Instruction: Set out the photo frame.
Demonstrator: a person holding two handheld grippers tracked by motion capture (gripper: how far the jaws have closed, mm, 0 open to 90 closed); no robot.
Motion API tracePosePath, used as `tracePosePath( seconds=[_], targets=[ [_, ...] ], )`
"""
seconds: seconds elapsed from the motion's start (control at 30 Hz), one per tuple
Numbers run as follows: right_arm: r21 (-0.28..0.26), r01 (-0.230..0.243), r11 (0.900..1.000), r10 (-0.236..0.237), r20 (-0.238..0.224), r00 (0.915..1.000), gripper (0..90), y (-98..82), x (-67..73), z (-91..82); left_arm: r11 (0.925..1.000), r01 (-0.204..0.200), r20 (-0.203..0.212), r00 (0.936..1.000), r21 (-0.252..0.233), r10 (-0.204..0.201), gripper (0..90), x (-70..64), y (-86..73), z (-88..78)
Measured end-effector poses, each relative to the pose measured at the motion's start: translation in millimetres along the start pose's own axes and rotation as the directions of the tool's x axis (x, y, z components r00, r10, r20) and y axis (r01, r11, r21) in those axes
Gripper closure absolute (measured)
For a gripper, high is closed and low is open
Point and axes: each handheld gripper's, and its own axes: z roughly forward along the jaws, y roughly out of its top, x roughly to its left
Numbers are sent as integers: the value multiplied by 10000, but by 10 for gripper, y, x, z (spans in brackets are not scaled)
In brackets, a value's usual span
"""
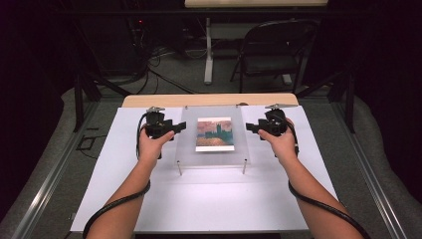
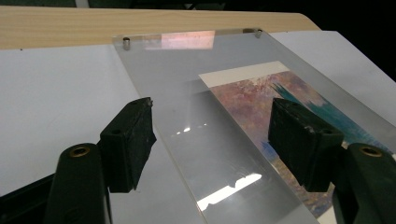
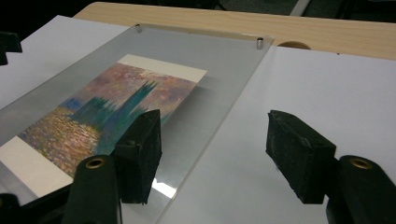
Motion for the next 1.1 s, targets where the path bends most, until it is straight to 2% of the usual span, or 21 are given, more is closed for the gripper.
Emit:
tracePosePath(
  seconds=[0.13, 0.23, 0.37, 0.47, 0.53, 0.73, 0.93, 1.1],
  targets=[
    [94, 36, 9999, -36, 16, 10000, 353, 30, 37, 122, 9999, -57, -171, 9998, 142, 59, 312, 28, -2, 109],
    [234, -18, 9997, 19, -7, 10000, 353, 33, 64, 222, 9995, 82, -262, 9996, 298, -74, 312, 56, -21, 192],
    [364, -143, 9992, 146, -73, 9999, 353, 18, 95, 342, 9983, 335, -173, 9993, 473, -327, 312, 65, -53, 289],
    [492, -283, 9984, 286, -49, 9996, 353, 1, 88, 422, 9972, 400, -104, 9992, 633, -394, 312, 55, -67, 338],
    [584, -412, 9974, 414, -17, 9991, 353, -15, 68, 471, 9963, 292, -106, 9995, 813, -284, 312, 47, -77, 368],
    [829, -747, 9938, 752, -29, 9972, 353, -58, 25, 555, 9942, 366, 4, 9993, 1011, -369, 311, 75, -101, 434],
    [983, -1036, 9897, 1066, -250, 9940, 352, -65, 12, 617, 9912, 753, 194, 9968, 1089, -779, 309, 143, -115, 496],
    [1175, -963, 9884, 1018, -416, 9939, 339, -49, 41, 675, 9888, 950, 238, 9949, 1148, -984, 307, 171, -95, 528]
  ],
)
